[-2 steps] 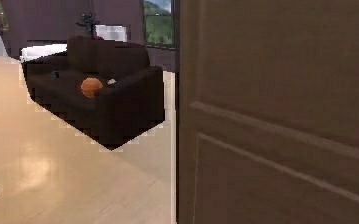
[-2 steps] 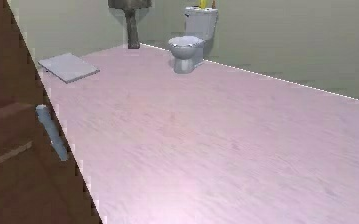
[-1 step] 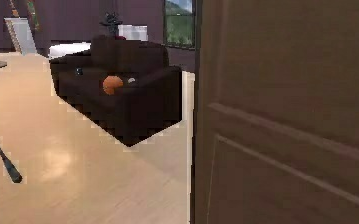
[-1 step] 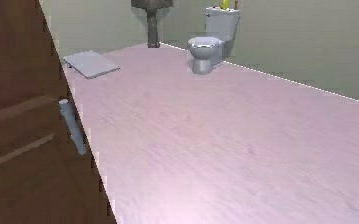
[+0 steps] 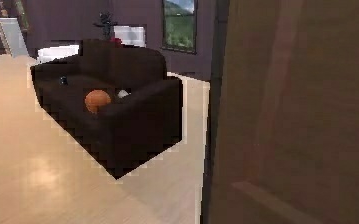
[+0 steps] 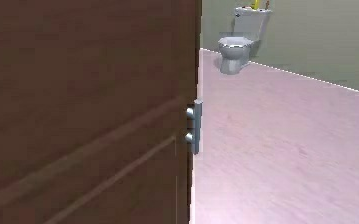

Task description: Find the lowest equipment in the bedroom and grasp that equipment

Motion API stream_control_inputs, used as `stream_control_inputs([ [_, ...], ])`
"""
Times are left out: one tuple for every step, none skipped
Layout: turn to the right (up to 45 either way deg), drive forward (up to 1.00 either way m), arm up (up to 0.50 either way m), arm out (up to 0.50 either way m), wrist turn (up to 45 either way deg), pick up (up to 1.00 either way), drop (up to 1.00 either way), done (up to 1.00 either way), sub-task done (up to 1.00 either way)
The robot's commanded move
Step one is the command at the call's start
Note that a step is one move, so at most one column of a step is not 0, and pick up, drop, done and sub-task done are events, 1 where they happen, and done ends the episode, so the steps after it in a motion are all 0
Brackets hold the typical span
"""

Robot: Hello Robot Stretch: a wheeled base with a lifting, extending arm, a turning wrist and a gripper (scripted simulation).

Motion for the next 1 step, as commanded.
stream_control_inputs([
  [-45.0,0.0,0.0,0.0,0.0,0.0,0.0,0.0,0.0],
])
